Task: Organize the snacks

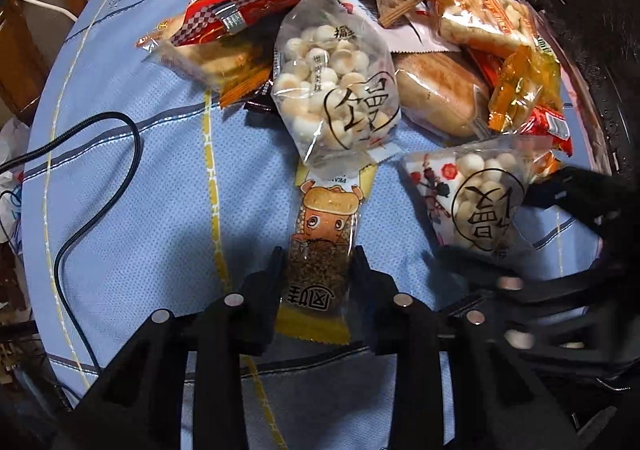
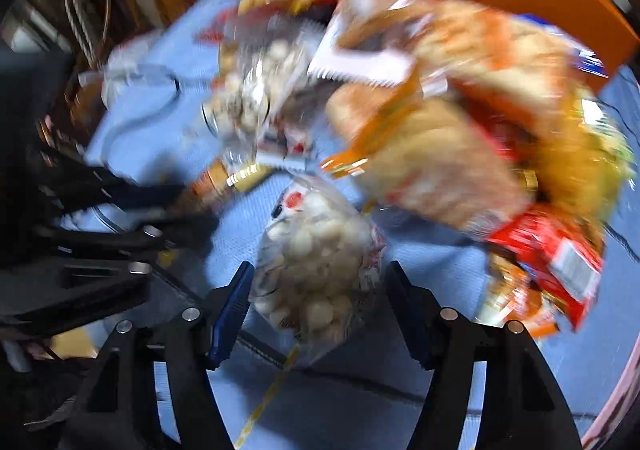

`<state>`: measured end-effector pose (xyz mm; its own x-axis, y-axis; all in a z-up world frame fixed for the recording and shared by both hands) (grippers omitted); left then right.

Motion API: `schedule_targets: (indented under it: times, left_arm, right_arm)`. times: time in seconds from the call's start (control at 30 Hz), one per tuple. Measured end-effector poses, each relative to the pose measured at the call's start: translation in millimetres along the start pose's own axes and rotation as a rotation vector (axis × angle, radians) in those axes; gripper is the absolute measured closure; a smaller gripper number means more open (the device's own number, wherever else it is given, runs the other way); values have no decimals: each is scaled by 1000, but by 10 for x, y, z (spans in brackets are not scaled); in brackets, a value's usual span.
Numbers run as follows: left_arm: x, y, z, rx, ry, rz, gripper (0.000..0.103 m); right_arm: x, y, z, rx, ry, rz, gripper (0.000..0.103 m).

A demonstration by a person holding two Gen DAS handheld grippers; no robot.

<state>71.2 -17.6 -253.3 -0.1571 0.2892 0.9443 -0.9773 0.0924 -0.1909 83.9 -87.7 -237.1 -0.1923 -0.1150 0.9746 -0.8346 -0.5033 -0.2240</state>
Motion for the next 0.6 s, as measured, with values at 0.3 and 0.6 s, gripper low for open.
schedule_targets:
  times: [0.3, 0.6]
  left_arm:
    - [402, -56, -110, -29, 70, 70, 73]
    - [734, -111, 204, -70, 130, 121, 103]
  right_arm:
    - [665, 6, 146, -123, -169, 72, 65]
    - [1022, 7, 434, -225, -232, 133, 65]
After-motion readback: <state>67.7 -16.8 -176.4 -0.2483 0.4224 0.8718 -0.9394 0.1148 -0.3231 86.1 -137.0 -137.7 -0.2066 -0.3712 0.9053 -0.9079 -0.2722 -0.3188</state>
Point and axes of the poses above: each gripper's, at about its wrist camera, not at the fingertips, and x roughly against the way its jaws point, z to its right, y to its underside, the point moved 8 cm from there along -x, roughly the way its jaws point, and after that the axes turned 7 degrees about y, right-handed, at the moved point
